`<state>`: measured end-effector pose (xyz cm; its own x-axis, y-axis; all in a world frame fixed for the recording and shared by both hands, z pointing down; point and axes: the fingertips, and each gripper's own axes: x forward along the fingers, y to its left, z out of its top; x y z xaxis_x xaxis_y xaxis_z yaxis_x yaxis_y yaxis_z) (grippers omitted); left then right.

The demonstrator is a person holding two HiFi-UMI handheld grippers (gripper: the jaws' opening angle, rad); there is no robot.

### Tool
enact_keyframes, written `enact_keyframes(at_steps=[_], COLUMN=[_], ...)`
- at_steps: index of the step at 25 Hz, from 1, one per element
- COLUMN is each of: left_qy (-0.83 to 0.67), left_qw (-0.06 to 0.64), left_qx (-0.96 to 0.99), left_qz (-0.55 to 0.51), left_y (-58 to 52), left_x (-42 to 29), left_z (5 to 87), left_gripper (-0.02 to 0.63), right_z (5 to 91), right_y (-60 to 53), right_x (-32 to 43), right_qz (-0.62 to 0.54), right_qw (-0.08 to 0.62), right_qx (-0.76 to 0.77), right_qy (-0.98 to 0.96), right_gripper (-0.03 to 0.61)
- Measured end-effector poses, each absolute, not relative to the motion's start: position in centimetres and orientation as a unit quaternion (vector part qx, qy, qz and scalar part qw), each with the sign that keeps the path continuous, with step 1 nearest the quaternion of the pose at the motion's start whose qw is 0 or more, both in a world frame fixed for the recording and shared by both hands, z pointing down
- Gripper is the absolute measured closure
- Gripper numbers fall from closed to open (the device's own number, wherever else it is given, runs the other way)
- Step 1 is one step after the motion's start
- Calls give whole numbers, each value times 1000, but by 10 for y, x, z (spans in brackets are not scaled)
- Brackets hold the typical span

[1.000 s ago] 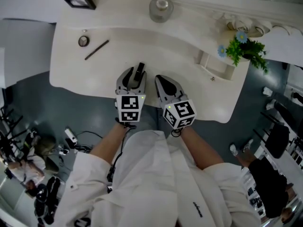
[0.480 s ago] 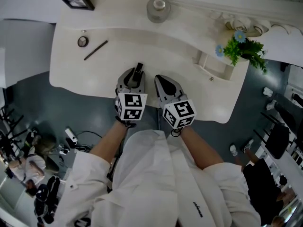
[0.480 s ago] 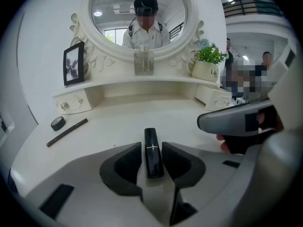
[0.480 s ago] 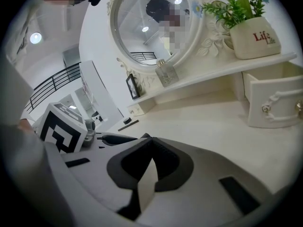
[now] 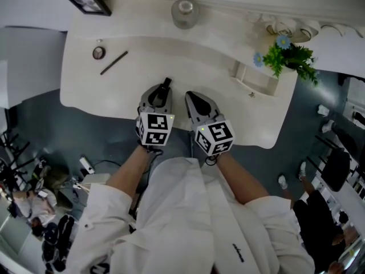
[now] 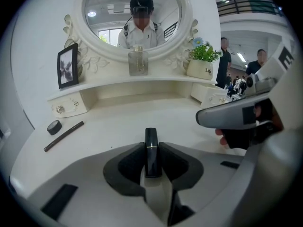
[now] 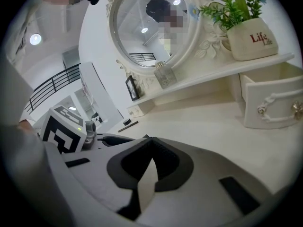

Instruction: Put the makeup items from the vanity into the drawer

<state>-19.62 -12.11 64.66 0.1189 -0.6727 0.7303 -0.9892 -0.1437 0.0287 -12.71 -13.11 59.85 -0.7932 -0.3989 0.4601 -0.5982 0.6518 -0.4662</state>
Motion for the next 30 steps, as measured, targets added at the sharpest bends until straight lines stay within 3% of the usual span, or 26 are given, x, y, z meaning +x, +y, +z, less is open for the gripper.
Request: enact_keyframes(at_steps=[14, 30], left_qy=[-586, -537], left_qw=[275, 242], left_qx=[727, 778], left_qz=[231, 217], left_y=[-137, -167], left_x=[-119, -6], left_z=[592, 550], left_gripper=[500, 500], right_z=[577, 548], right_y=[-148, -174], right_x=[-73, 50], right_qz=[310, 318], right_qw=[143, 90], right_qx=[328, 438], right_qy=[-881, -836], right_gripper=[561, 560])
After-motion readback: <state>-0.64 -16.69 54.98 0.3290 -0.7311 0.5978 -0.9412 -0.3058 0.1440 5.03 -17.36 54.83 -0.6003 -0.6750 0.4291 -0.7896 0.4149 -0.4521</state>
